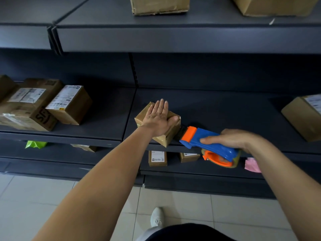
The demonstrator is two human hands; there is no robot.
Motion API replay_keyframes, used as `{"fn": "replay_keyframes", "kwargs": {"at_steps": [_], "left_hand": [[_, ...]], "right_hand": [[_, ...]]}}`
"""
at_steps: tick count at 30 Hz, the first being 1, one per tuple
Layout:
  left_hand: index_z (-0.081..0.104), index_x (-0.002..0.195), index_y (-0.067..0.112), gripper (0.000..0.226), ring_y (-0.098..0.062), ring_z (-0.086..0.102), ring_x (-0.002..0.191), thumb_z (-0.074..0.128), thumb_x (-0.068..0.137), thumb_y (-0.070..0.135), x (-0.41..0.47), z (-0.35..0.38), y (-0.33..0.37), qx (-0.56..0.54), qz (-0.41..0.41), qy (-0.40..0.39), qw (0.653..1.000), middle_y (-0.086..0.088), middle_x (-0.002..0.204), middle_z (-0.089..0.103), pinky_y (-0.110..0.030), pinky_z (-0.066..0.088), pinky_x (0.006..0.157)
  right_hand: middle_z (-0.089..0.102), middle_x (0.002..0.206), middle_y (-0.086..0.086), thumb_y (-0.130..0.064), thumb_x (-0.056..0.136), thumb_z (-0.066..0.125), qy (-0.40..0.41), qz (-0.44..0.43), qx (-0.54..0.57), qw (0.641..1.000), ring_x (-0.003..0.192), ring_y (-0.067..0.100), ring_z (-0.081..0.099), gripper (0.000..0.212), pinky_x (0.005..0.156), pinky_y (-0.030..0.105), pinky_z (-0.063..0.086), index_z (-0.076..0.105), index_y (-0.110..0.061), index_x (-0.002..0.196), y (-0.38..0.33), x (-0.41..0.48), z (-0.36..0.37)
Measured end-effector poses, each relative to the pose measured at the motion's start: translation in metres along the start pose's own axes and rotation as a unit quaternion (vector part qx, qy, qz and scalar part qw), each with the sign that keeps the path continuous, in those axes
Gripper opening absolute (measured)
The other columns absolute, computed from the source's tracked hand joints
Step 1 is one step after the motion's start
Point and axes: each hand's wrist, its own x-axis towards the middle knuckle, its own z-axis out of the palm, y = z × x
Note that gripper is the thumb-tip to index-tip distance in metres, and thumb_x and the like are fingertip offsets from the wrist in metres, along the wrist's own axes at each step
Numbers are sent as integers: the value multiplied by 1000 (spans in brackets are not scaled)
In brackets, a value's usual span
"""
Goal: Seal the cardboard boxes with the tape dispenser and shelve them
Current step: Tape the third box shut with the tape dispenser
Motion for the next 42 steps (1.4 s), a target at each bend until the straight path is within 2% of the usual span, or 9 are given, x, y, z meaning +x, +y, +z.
{"fn": "replay_keyframes", "kwargs": {"at_steps": [7,12,17,23,29,32,35,37,42], "left_hand": [[-17,150,12,104,-17,-23,144,27,83,78,2,3,1,4,-16,-6,1000,-5,157,-23,-35,-13,118],[-16,150,10,97,-17,-24,144,25,88,73,2,4,2,6,-22,-2,1000,-6,158,-23,-35,-13,118],[-14,150,9,94,-18,-23,144,24,90,71,-1,1,7,4,-26,-4,1000,-8,158,-22,-34,-13,118],[-13,150,4,85,-23,-23,144,21,96,61,-3,0,11,23,-13,-12,1000,-14,157,-20,-36,-13,118],[-13,150,5,75,-21,-23,144,17,100,53,-4,2,16,23,1,-20,1000,-12,158,-21,-34,-13,118],[-4,152,9,68,-16,-19,146,15,101,50,-2,-2,11,-47,13,-21,999,-6,159,-15,-29,-12,117],[4,153,11,52,-14,-8,148,21,105,23,0,-10,5,-118,24,3,993,-5,161,-2,-24,-7,117],[9,152,10,51,-14,-3,148,23,103,10,-1,-10,1,-127,44,19,991,-6,161,4,-21,-6,116],[-5,152,12,56,-13,-13,147,13,104,35,0,-2,-12,-6,22,11,1000,-3,161,-10,-28,-10,118]], "right_hand": [[73,79,14,-46,82,69,14,17,-74,997,55,21,63,44,56,28,51,62,-3,91,-57,25,14],[59,95,3,-58,73,70,190,48,-325,925,81,23,55,54,68,28,44,63,-16,106,-57,28,22],[59,90,4,-65,81,56,295,22,-220,930,84,25,60,53,62,29,42,53,-14,94,-33,42,15],[55,74,2,-52,96,40,342,26,-232,910,85,26,56,46,91,37,36,61,-11,97,-12,74,27],[54,127,17,-51,93,48,413,39,-271,869,119,35,47,61,99,44,31,47,-1,129,-3,81,40],[43,139,18,-33,95,53,497,-149,-207,830,128,36,39,46,102,47,31,49,-1,129,-26,72,56],[34,151,12,-23,101,39,391,-323,-154,848,141,26,28,45,115,38,24,39,-4,142,-56,80,85],[22,158,7,-20,104,30,306,-335,-125,882,147,19,13,49,120,29,10,24,-8,150,-64,89,99],[15,160,4,-29,105,20,289,-290,-201,890,148,19,9,51,121,32,9,17,-11,153,-55,103,95]]}}
